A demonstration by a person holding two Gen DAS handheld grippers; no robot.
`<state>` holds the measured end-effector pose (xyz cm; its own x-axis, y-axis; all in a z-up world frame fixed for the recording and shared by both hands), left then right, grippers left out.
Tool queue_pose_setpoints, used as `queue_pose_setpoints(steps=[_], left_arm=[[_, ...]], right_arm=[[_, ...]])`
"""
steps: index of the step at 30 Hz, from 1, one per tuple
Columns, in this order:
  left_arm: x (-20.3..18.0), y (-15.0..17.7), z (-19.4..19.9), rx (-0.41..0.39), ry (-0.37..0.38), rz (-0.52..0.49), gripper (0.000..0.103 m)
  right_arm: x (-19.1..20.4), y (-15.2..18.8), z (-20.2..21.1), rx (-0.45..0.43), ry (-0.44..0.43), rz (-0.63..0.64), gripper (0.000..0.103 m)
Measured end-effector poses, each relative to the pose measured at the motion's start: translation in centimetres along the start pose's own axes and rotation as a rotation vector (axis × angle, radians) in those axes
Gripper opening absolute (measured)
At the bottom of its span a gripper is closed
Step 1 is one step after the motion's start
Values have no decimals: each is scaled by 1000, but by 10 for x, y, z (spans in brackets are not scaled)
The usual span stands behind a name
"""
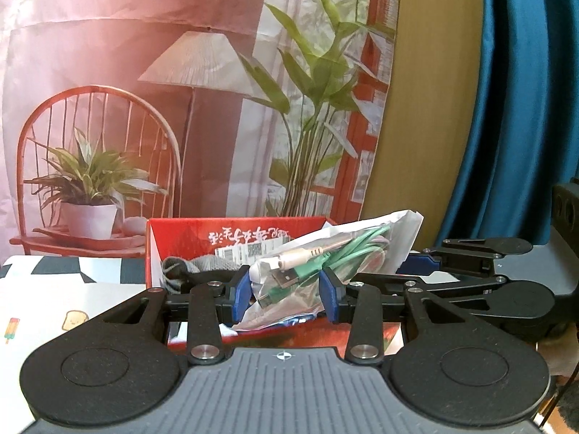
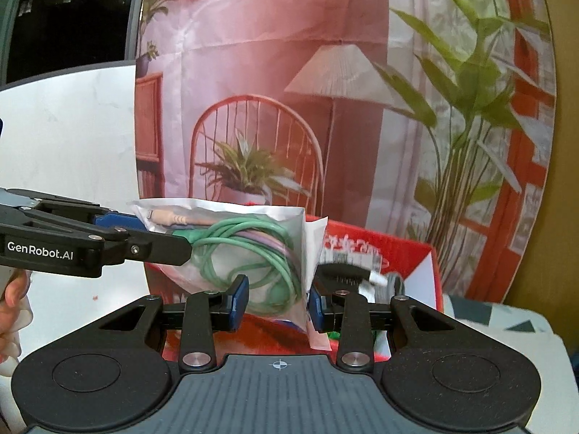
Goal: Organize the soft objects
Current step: 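Lift the clear bag of green cables with both tools over the box, then lower the cable bag into the red box and open both tools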
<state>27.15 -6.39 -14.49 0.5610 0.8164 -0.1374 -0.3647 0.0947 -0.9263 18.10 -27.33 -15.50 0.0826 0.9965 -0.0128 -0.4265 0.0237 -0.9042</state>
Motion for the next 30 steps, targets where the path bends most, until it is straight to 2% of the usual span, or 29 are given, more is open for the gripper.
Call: queue_pose_setpoints(steps=[5, 9, 13, 21, 25, 30], left_arm=[[4, -15, -13, 20, 7, -2, 43], [15, -21, -35, 88, 12, 50, 43], [23, -19, -57, 173, 3, 94, 43], [28, -4, -104, 322, 3, 90, 43], [34, 1, -126, 378, -1, 115, 43], [32, 4, -143, 407, -34, 92, 43]], right_arm=[[-8, -15, -11, 8, -4, -18, 32], [-19, -22, -26, 34, -5, -48, 32], [-30, -21, -51, 127, -20, -94, 32], [-54, 4, -92, 306, -40, -241, 32], [-67, 16, -110, 359, -37, -323, 32], [-75, 25, -124, 393, -29, -373, 32]])
Point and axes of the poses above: each gripper's, at about its wrist camera, not at the fingertips, and z roughly against the way its jaws point, x to its left, y to its underside, the point moved 2 cm from there along -z, roughly the way its jaws point, and after that the axes turned 1 degree about -y, right-handed, at the moved point
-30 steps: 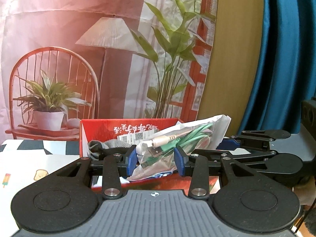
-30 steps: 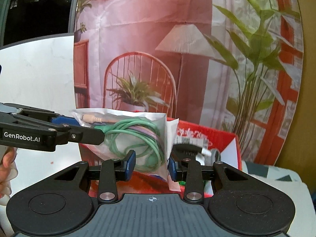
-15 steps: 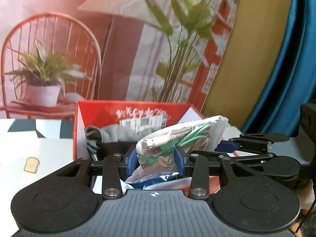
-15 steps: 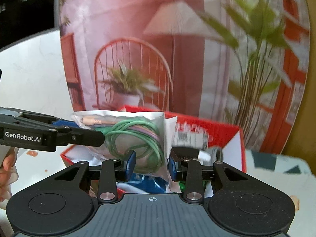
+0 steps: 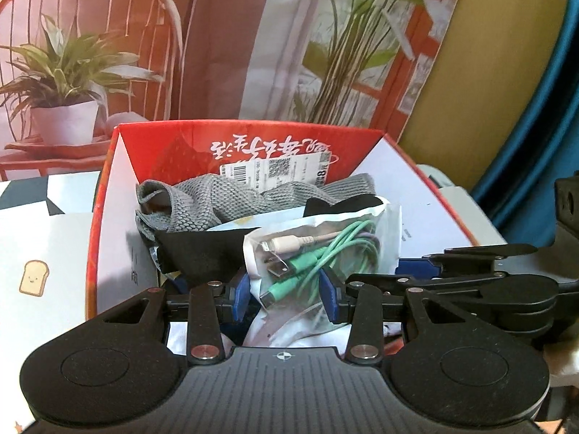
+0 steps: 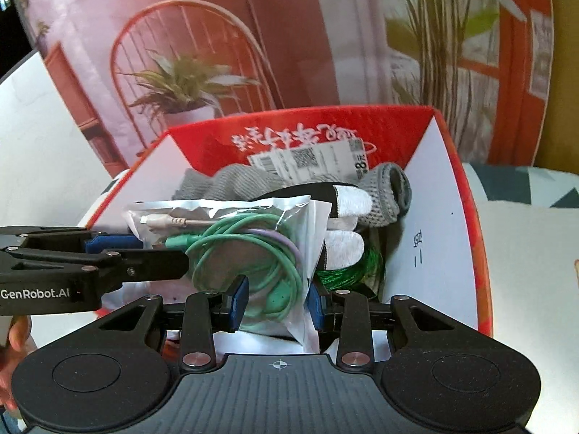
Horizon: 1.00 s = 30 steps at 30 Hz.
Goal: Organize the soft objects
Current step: 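Lower the cable bag into the red box and open both tools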
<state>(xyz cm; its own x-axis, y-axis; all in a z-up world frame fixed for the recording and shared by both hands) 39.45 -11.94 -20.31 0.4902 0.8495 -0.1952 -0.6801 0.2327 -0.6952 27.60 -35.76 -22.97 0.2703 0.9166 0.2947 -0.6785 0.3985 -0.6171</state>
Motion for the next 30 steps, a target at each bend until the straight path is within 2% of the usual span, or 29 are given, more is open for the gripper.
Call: queue_pose_setpoints(steps=[4, 11, 19, 21, 28, 30], left_arm=[[-6, -1, -11, 29, -28, -34, 43], [-4, 1, -17, 30, -38, -26, 44], [-8, 2, -4, -16, -89, -88, 47], [-9, 0, 2, -36, -100, -97, 54], [-3, 0, 19, -79, -161, -87, 64], [3, 0, 24, -88, -182, -71, 71]], right_arm=[[-5, -3, -10, 32, 18, -15, 32], [-7, -3, -20, 63, 51, -20, 36], [-4, -4, -27, 92, 93, -1, 41], [-4, -4, -27, 93, 102, 0, 42], [0, -2, -26, 91, 155, 29, 50], [1, -3, -24, 86, 162, 28, 50]])
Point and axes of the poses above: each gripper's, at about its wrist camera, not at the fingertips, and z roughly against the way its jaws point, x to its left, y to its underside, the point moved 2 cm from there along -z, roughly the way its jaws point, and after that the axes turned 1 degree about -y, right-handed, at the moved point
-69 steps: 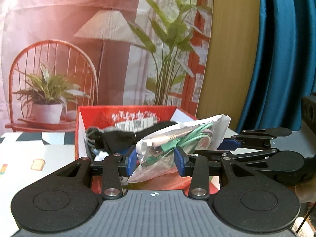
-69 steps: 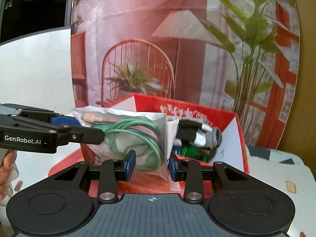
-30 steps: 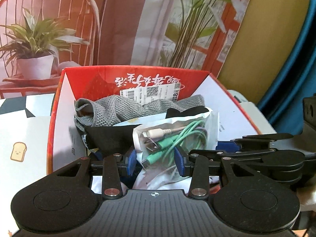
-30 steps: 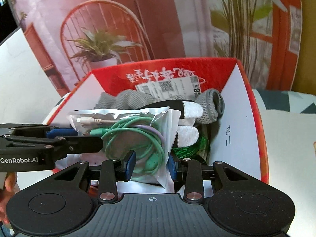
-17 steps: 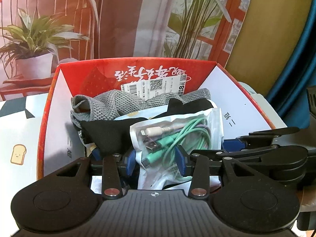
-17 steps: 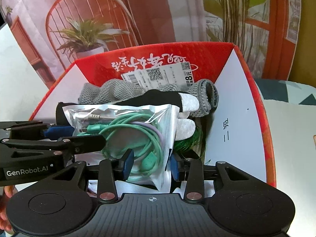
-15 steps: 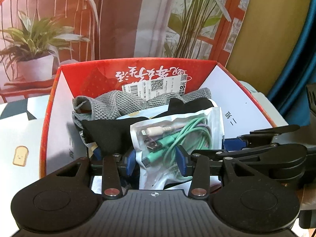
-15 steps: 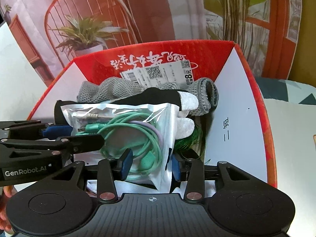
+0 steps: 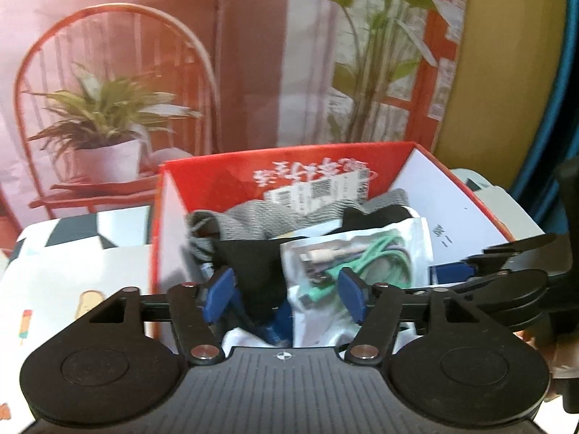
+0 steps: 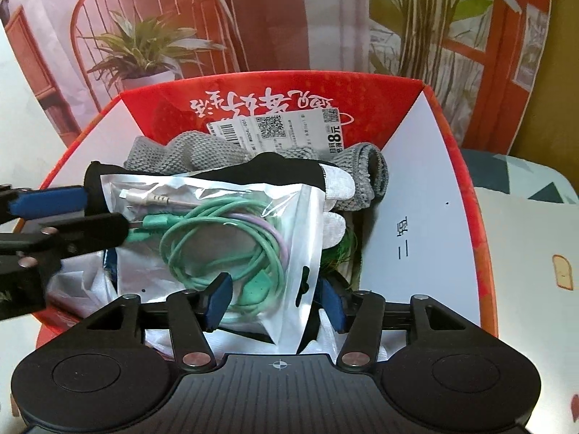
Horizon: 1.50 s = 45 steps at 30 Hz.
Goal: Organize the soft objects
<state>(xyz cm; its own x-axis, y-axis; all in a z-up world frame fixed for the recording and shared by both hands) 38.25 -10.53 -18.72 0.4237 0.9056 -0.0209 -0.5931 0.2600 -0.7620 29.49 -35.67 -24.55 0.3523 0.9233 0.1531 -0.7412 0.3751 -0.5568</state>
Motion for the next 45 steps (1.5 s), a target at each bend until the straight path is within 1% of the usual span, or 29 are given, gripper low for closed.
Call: queue_pose_setpoints(steps=[4, 9, 11, 13, 14, 16, 20, 22, 25, 34, 38, 42, 45], left_arm=[[13, -1, 11, -23, -33, 37, 77], [17, -1, 26, -54, -59, 43, 89], [16, -1, 32, -70, -67, 44, 93], [15, 0, 40, -84, -77, 45, 94], [14, 0, 43, -90, -82, 47, 95], [13, 1, 52, -104, -91, 52, 98], [10, 2, 73, -146, -116, 60, 103], [9, 3, 83, -151, -121, 63, 103], [5, 6, 100, -159, -148, 61, 103], [-3, 18, 168, -211, -221, 88, 103], [-12, 29, 200, -248, -294, 81, 103], [-28, 41, 227, -267, -399, 37, 103], [-33, 46, 250, -280, -402, 44, 103]], right_arm=[[4, 2, 8, -26, 13, 16, 49], [3, 2, 25, -82, 18, -3, 51], [5, 0, 35, -111, 27, 5, 59], [5, -1, 47, -152, 22, 1, 74], [5, -2, 53, -170, 19, -3, 78], [7, -2, 65, -202, 24, 0, 90], [11, 0, 88, -255, 32, 18, 102], [14, 2, 98, -272, 36, 14, 102], [19, 6, 112, -285, 44, 9, 102], [37, 29, 169, -376, 51, 3, 103], [47, 42, 199, -423, 54, 7, 103], [53, 58, 228, -478, 56, 3, 103], [55, 69, 247, -492, 57, -16, 103]])
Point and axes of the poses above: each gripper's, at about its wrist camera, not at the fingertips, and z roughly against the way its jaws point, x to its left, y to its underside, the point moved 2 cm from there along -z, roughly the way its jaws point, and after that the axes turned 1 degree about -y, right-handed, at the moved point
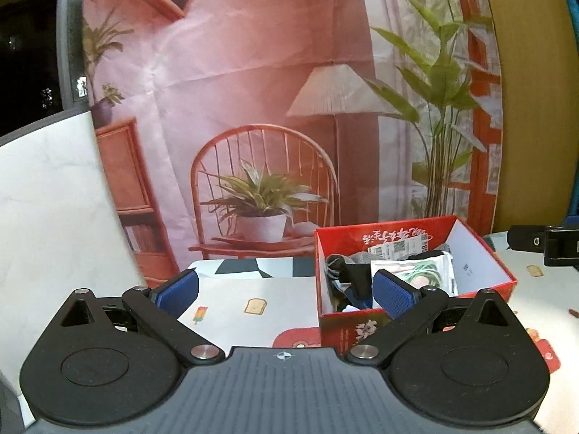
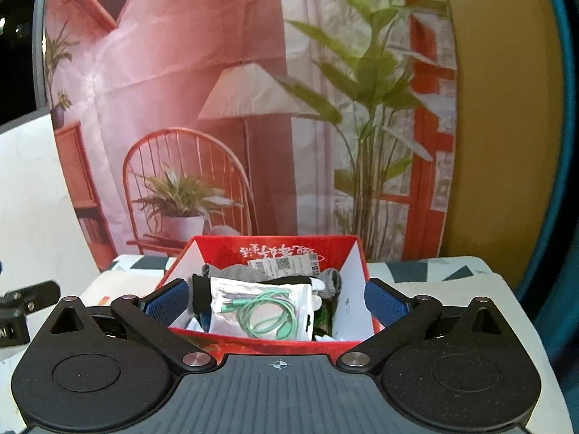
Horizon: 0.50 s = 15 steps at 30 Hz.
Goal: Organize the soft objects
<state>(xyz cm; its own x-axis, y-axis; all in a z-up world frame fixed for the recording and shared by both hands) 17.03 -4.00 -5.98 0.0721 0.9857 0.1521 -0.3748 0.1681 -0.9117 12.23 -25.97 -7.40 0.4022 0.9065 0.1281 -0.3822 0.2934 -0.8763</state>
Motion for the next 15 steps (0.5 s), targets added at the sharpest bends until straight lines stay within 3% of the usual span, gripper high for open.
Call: queue_pose_setpoints(steps=[15], left_arm=[[29, 0, 117, -46, 12, 75, 103]], right_arm=[[20, -3, 124, -114, 11, 9, 103]])
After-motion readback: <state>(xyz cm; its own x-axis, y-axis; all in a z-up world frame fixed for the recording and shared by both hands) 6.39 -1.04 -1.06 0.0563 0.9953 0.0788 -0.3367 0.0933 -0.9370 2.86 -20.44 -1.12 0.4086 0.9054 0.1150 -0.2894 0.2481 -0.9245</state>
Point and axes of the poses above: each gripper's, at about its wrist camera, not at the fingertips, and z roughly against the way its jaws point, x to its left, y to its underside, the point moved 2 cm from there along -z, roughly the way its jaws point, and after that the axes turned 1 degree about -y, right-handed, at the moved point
